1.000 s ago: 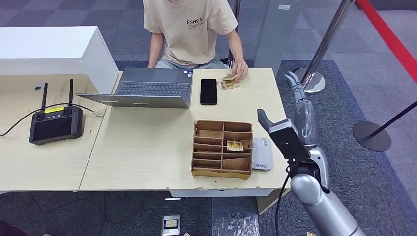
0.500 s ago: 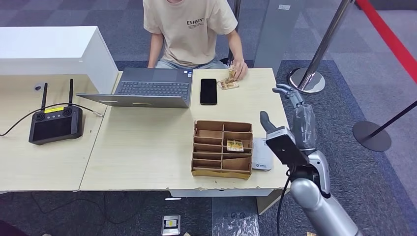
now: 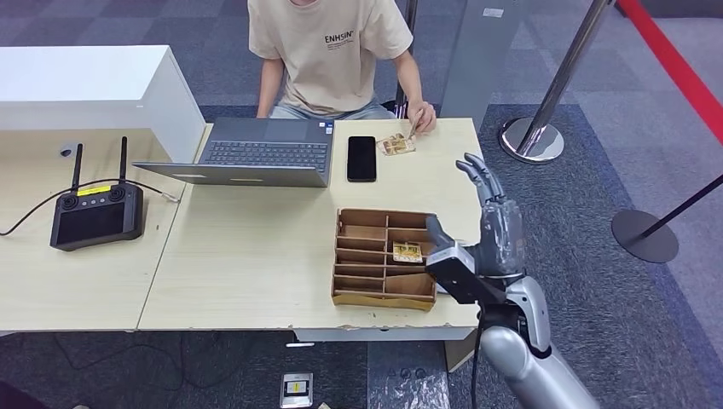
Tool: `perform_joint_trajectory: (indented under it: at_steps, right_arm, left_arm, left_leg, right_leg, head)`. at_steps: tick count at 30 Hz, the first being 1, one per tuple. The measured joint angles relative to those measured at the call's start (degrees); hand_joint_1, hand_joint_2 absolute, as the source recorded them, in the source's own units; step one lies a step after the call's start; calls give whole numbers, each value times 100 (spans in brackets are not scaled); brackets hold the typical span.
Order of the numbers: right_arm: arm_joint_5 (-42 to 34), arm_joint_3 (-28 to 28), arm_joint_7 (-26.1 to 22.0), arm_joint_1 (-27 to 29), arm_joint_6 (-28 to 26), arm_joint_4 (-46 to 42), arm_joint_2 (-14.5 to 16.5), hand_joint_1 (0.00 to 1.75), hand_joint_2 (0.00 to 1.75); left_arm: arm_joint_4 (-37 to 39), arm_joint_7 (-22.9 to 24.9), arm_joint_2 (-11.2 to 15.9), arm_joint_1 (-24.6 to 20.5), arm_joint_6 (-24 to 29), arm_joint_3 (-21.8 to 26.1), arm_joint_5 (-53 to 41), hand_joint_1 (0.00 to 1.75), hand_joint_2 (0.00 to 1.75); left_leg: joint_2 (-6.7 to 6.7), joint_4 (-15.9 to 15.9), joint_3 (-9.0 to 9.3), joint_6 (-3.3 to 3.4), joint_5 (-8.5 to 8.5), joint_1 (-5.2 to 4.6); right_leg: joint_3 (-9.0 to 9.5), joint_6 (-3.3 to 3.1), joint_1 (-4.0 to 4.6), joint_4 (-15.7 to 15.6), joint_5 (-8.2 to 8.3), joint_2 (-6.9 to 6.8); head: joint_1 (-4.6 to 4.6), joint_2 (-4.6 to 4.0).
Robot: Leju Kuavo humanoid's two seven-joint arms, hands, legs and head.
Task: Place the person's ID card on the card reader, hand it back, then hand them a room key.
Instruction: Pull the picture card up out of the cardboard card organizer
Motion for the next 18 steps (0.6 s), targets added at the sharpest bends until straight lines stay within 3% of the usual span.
perform_joint_trajectory:
  at_steps: [8, 12, 16, 18]
  right_arm:
    - [33, 198, -55, 94, -89, 285, 179, 48, 175]
    - [63, 271, -54, 123, -133, 400, 236, 63, 175]
    - [-89, 300, -69, 156, -219, 489, 291, 60, 175]
    - [-163, 309, -102, 159, -240, 545, 319, 69, 175]
  left_arm:
    - [0, -25, -10, -2, 39, 18, 0, 0, 175]
    - [0, -10, -12, -2, 39, 20, 0, 0, 175]
    - [0, 7, -13, -1, 38, 20, -3, 0, 175]
    - [0, 6, -13, -1, 37, 20, -12, 0, 175]
  left_leg:
    - [1, 0, 0, 0, 0, 0]
    - [0, 0, 0, 0, 0, 0]
    - [0, 0, 0, 0, 0, 0]
    - [0, 0, 0, 0, 0, 0]
  right_leg:
    - [0, 0, 0, 0, 0, 0]
    - [0, 0, 0, 0, 0, 0]
    - [0, 0, 0, 0, 0, 0]
    - [0, 0, 0, 0, 0, 0]
  head:
    - [1, 0]
    - [1, 0]
    - [0, 0]
    - [0, 0]
